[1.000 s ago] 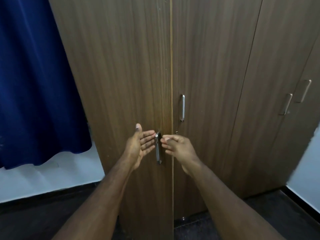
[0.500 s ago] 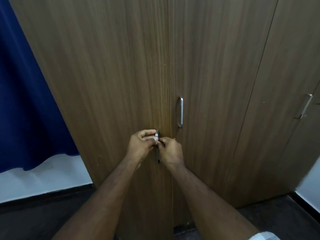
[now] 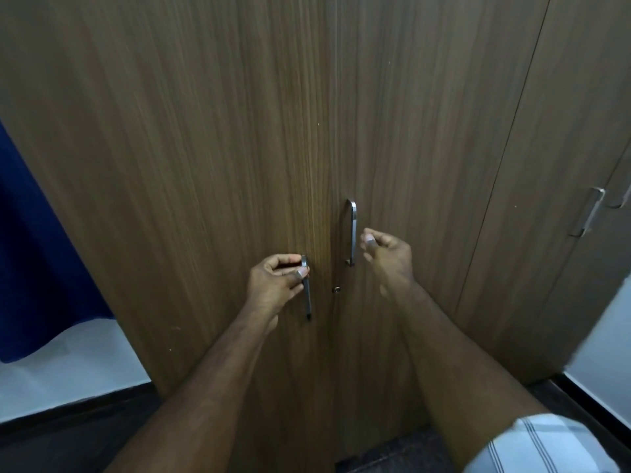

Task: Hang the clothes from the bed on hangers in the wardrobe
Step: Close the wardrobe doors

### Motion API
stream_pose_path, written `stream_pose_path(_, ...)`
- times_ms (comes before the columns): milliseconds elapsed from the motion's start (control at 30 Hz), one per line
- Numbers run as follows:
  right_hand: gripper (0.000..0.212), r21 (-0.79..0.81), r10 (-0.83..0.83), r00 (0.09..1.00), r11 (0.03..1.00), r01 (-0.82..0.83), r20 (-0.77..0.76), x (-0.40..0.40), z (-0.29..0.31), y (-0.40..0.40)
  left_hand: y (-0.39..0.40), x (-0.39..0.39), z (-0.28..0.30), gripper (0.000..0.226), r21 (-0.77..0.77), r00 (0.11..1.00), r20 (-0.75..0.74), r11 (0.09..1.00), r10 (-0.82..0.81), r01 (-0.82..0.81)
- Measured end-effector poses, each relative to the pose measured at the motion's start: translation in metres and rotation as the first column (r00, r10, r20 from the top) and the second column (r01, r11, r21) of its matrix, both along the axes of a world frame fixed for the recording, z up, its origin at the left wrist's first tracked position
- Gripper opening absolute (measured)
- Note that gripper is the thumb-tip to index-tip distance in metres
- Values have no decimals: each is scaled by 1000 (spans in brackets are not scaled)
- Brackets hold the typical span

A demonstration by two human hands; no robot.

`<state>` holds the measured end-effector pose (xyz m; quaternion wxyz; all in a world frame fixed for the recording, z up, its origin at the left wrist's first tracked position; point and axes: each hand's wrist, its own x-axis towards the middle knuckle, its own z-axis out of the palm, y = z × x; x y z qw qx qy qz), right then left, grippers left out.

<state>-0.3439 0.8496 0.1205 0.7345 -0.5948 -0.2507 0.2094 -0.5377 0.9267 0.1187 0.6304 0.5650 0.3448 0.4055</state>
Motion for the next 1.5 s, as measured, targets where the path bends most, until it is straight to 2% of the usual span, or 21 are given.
stream_pose_path(100,17,26,159,982,987,-157,-101,5,7,10,8,4,0,20,-22,1000,19,1000,-4,5)
stream_pose_path(233,14,39,241,954,971,-238,-180,13,3,20,18,11,-2,20,-34,999,39,999,-2,3)
stream_pose_path(367,22,9,268,956,963,-269,-120,17,1,30,29,18,-4,20,-21,998,57,1000,19,-18)
stream_pose_path(800,17,7,231,973,973,-231,25,24,-4,39,53,37,-12,21,26,995,57,996,86,-88)
stream_pose_path(1100,10,-53,189,978,981,-184,93,23,-6,42,56,40,-8,20,93,987,-35,984,157,-153)
stream_pose_path(1233,14,-233,48,953,972,24,299,10,-1,36,55,36,-3,14,243,947,-231,956,222,-164)
stream_pose_path(1300,20,-363,100,901,929,67,422,2,3,24,50,34,3,12,394,878,-376,909,295,-136)
stream_pose_path(1433,45,-517,183,818,842,156,545,-13,9,-10,29,26,1,37,624,801,-454,781,390,-26)
stream_pose_path(1500,55,-544,185,769,804,240,612,-20,13,-29,14,23,-5,53,744,744,-464,667,481,33)
